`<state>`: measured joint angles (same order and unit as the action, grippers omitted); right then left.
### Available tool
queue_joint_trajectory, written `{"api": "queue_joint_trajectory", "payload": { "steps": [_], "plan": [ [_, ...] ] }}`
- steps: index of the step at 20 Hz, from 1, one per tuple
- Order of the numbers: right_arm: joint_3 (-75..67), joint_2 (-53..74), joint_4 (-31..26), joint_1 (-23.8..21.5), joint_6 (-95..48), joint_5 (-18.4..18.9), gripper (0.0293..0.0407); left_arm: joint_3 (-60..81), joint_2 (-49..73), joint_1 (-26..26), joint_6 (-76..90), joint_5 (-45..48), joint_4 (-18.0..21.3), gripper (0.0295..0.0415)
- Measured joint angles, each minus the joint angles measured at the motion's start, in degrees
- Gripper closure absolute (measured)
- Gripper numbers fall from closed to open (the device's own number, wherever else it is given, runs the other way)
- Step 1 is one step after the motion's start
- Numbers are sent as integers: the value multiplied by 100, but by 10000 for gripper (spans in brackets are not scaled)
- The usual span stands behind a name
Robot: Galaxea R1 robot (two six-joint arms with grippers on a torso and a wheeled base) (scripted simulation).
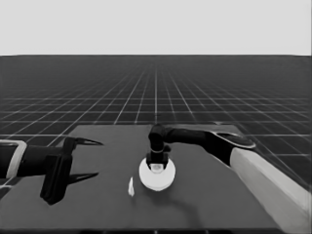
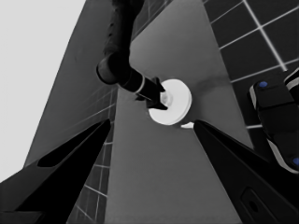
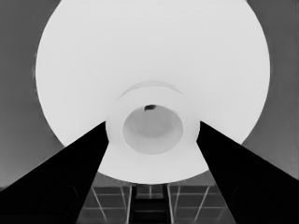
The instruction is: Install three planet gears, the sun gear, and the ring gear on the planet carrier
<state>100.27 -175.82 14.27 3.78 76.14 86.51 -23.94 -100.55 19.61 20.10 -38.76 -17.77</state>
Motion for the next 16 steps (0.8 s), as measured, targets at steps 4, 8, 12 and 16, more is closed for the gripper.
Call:
{"api": "queue_joint_trajectory", "payload": {
  "steps": [4, 8, 12, 16],
  "plan": [
    [1, -3, 4, 14, 51, -2, 351, 0, 0, 0, 0, 0, 0, 326],
    [-4, -10, -1, 21, 228, -8, 352, 0, 0, 0, 0, 0, 0, 326],
    [-4, -8, -1, 20, 425, -7, 352, 0, 0, 0, 0, 0, 0, 326],
    [-4, -12, 2, 21, 626, -12, 351, 0, 0, 0, 0, 0, 0, 326]
  ]
}}
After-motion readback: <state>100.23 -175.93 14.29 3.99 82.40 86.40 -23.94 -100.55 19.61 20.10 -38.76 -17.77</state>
